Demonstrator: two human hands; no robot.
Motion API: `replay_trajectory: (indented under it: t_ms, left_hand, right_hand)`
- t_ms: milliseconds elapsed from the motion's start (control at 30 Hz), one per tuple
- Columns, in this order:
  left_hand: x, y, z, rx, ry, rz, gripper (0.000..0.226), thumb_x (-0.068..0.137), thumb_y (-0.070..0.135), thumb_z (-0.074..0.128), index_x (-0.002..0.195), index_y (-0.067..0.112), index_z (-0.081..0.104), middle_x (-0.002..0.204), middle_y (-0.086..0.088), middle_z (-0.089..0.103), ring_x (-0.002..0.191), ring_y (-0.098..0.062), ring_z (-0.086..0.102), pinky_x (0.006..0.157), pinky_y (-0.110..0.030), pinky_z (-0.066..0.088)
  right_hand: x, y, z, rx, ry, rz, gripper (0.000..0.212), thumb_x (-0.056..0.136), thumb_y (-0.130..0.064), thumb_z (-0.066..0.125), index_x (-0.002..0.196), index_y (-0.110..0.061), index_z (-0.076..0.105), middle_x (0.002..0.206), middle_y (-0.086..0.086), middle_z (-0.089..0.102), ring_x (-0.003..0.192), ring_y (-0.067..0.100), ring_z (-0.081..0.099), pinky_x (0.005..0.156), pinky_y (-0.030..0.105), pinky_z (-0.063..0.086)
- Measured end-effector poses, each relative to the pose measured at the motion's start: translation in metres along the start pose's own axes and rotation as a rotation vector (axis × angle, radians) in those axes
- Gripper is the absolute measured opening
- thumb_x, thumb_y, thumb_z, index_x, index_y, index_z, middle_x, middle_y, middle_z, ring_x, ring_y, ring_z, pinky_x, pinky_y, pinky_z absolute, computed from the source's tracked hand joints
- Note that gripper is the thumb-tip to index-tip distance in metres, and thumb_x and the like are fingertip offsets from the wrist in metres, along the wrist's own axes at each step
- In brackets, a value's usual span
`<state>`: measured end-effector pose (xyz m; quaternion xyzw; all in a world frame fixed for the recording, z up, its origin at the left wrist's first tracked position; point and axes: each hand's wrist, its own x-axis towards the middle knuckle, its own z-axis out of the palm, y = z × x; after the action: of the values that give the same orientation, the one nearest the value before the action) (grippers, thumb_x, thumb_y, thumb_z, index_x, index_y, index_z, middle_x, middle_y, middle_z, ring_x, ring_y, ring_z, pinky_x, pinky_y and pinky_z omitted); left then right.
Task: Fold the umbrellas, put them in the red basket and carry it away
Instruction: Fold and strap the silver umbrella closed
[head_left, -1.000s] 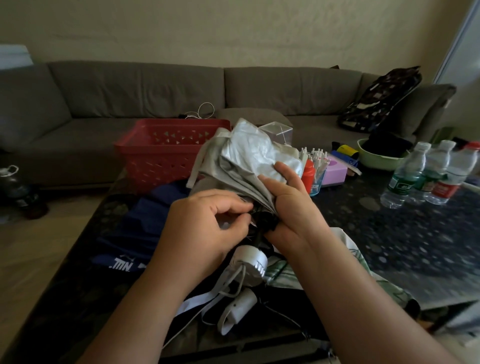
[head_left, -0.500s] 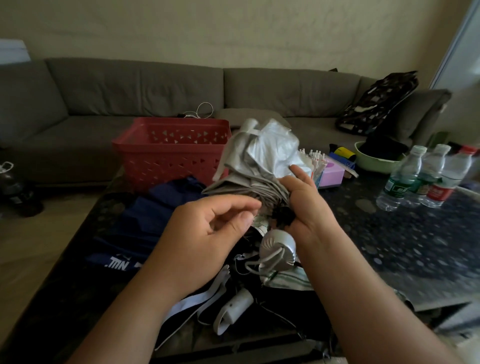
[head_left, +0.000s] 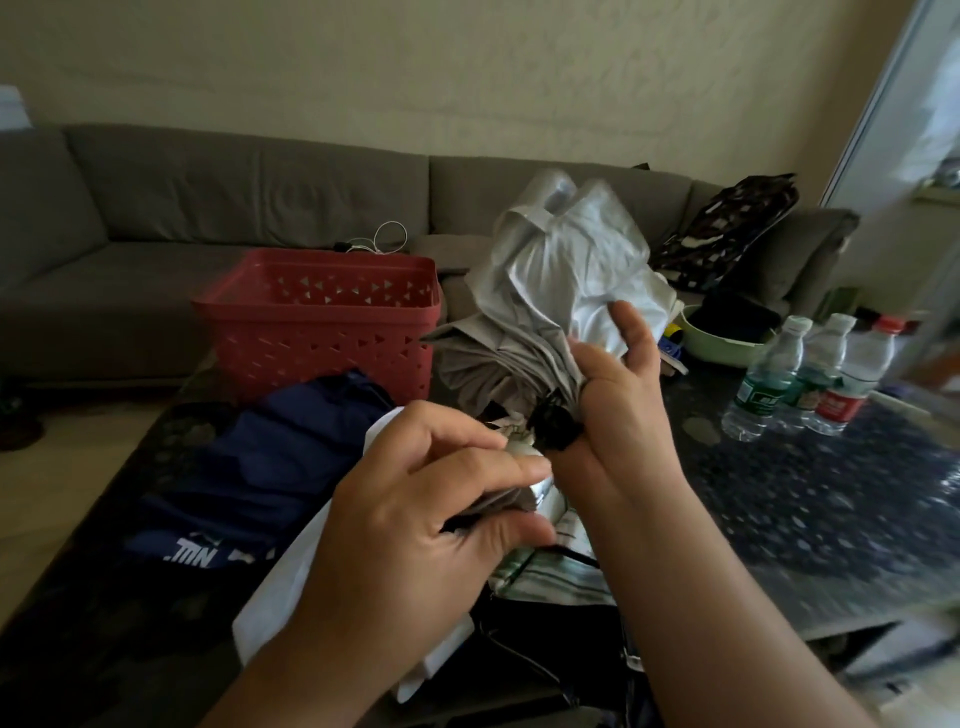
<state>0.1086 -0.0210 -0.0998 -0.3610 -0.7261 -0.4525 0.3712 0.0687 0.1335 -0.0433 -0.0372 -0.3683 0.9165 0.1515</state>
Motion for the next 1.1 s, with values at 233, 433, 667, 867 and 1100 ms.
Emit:
replay_trajectory:
  t_ms: [233,433,667,867,1100]
  left_hand:
    - [0.001,-0.003,0.0,0.011,0.09,-0.035,0.03,0.085,0.044,0.079,0.107,0.029,0.067,0.105,0.004,0.063,0.106,-0.003,0.066,0.087,-0.015,0.054]
    - [-0.004,-0.002,0.004,0.035,0.159,-0.068,0.026,0.088,0.034,0.076,0.108,0.02,0.068,0.113,0.002,0.059,0.116,-0.002,0.062,0.095,-0.012,0.048]
    - [-0.006,-0.002,0.006,-0.138,0.119,-0.175,0.031,0.096,0.032,0.065,0.123,0.032,0.052,0.143,0.021,0.058,0.133,-0.006,0.061,0.102,-0.02,0.052]
    - [-0.008,-0.007,0.002,-0.021,0.103,-0.122,0.033,0.099,0.03,0.061,0.13,0.021,0.05,0.144,0.019,0.053,0.136,0.0,0.056,0.105,-0.017,0.048]
    - [0.002,-0.008,-0.005,0.104,0.02,-0.135,0.046,0.099,0.037,0.061,0.143,0.023,0.057,0.14,0.022,0.054,0.137,0.007,0.049,0.11,-0.011,0.038]
  right_hand:
    - [-0.018,0.01,0.017,-0.086,-0.094,-0.133,0.056,0.098,0.011,0.054,0.131,-0.034,0.057,0.124,0.022,0.067,0.09,0.031,0.073,0.084,0.056,0.061]
    - [-0.025,0.012,0.021,-0.069,-0.104,-0.154,0.054,0.099,0.008,0.057,0.133,-0.035,0.056,0.109,0.016,0.072,0.078,0.024,0.073,0.07,0.041,0.062]
    - [-0.025,0.014,0.023,-0.068,-0.052,-0.199,0.05,0.099,0.002,0.061,0.125,-0.04,0.059,0.089,0.004,0.077,0.082,0.031,0.063,0.085,0.057,0.058]
    - [-0.026,0.015,0.023,-0.078,-0.068,-0.213,0.051,0.098,0.005,0.06,0.126,-0.038,0.058,0.071,-0.002,0.069,0.086,0.03,0.054,0.08,0.052,0.048]
    - [-0.026,0.013,0.026,-0.104,-0.044,-0.287,0.051,0.098,0.006,0.06,0.127,-0.036,0.057,0.113,0.011,0.072,0.086,0.029,0.067,0.091,0.068,0.055]
